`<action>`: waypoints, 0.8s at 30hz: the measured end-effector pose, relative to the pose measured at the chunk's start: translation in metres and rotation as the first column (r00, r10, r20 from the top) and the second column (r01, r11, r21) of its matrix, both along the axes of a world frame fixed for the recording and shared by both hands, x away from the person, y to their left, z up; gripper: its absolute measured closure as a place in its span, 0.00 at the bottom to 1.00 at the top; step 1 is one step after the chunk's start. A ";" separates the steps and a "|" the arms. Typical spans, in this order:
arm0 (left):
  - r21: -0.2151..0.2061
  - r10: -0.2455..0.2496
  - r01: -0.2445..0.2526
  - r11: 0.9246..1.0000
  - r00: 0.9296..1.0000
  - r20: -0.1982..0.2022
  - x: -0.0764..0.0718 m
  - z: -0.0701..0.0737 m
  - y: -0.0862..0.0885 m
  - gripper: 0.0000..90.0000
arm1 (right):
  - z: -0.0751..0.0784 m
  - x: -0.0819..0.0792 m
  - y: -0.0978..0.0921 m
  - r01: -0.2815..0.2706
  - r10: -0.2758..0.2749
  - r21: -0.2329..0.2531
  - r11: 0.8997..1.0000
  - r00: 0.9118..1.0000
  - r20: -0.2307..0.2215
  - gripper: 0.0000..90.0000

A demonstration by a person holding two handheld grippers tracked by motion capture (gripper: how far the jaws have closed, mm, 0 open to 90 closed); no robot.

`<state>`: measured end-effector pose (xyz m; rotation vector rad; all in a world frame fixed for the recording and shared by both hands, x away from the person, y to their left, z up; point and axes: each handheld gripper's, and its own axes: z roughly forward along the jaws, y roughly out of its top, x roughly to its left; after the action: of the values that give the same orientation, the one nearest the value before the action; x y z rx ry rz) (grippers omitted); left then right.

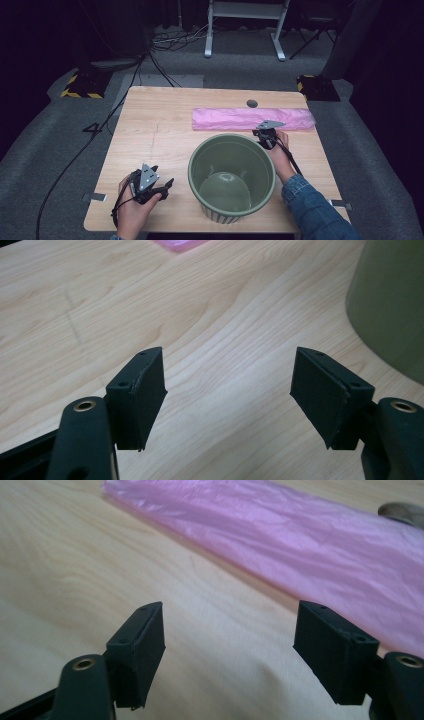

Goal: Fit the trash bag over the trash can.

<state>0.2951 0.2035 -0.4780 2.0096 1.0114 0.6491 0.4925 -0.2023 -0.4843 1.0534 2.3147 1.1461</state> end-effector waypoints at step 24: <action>-0.016 0.018 -0.018 1.000 1.000 -0.016 -0.001 -0.011 0.010 0.33 | -0.017 0.035 0.028 0.075 -0.078 -0.066 0.995 0.996 -0.048 0.34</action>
<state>0.2941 0.2132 -0.4890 1.9961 1.0417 0.6337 0.5276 -0.1746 -0.5011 1.1495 2.3121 1.0207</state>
